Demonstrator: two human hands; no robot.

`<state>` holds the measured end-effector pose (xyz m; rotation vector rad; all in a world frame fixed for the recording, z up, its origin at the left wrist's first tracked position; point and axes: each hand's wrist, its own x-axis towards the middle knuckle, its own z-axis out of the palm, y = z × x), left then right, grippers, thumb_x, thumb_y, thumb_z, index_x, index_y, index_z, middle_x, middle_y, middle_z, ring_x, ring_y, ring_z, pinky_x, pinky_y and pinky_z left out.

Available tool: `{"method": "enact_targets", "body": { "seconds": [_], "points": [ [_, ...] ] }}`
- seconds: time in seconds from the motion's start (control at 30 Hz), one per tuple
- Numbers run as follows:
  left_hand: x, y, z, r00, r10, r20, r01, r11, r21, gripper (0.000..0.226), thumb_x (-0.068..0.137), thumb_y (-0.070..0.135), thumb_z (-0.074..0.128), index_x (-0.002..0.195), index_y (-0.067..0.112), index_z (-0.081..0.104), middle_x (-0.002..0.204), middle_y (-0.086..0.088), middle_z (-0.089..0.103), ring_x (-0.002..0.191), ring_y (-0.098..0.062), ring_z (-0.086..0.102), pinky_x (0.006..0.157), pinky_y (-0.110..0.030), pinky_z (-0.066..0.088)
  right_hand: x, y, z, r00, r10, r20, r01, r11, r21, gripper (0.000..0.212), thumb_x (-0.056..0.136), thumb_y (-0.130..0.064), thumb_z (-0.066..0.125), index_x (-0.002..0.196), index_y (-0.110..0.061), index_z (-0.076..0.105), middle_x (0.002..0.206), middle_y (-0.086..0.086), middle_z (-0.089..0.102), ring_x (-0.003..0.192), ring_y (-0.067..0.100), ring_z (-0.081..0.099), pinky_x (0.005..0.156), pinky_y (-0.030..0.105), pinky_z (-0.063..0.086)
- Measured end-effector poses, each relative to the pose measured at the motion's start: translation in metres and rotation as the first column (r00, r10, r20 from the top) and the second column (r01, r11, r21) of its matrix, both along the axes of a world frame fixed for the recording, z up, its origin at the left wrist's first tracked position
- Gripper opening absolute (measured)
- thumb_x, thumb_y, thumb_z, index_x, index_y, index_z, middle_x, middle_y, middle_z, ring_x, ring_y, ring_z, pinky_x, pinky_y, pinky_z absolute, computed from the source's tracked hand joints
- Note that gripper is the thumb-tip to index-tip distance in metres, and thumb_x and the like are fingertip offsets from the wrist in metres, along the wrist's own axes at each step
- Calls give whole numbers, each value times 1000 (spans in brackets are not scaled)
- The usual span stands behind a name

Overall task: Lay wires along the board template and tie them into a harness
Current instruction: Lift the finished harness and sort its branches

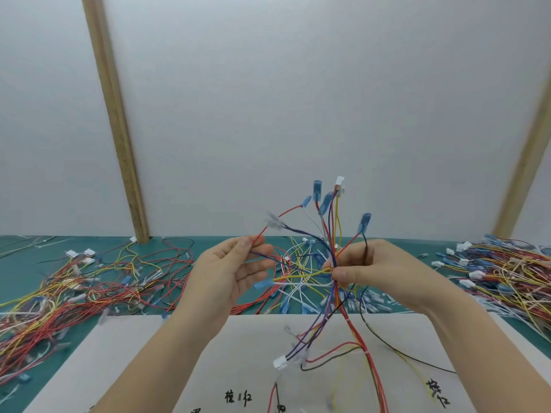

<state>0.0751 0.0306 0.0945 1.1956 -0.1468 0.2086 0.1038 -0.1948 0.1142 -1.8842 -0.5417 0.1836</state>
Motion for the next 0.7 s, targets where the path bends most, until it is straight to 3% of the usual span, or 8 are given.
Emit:
{"method": "enact_targets", "body": {
  "seconds": [0.1,0.2,0.27,0.4,0.57,0.7],
  "points": [
    [1,0,-1,1000,-6,-2,6,1000,-9,19,86,18,50,86,10,66,75,-1,73,60,-11,69,54,-19,55,3,5,-1,984,-162,73,162,987,15,1,77,-15,72,77,-14,72,69,-7,69,65,1,60,63,10,43],
    [1,2,-1,1000,3,11,-3,1000,9,19,82,22,52,87,14,68,80,3,74,64,-12,70,60,-20,57,8,6,-2,939,-299,173,297,954,38,8,75,-21,74,78,-15,69,79,-7,70,73,2,63,70,13,44],
    [2,4,1,999,22,31,-23,1000,13,18,82,22,52,87,16,68,80,7,74,65,-13,70,61,-20,57,7,7,2,946,-267,185,261,964,56,9,76,-20,72,82,-13,70,81,-5,72,76,4,64,73,15,46],
    [6,7,10,996,47,73,-46,999,-19,21,73,28,57,86,17,69,80,8,73,64,-13,70,61,-20,57,8,15,11,958,-215,187,190,971,147,7,78,-14,70,72,-13,67,65,-6,67,62,1,58,61,7,44],
    [15,11,19,998,4,59,-2,1000,-26,15,86,17,52,86,13,67,73,4,72,61,-11,68,58,-18,56,16,23,13,956,-223,189,186,963,196,10,80,-12,68,71,-13,65,65,-5,62,62,2,55,60,8,42],
    [20,16,17,996,-76,43,74,996,48,21,69,25,61,85,14,69,77,3,73,62,-12,69,58,-19,56,20,21,0,958,-231,169,210,968,137,10,81,-13,67,71,-12,65,67,-2,61,66,8,53,66,17,42]
  ]
}}
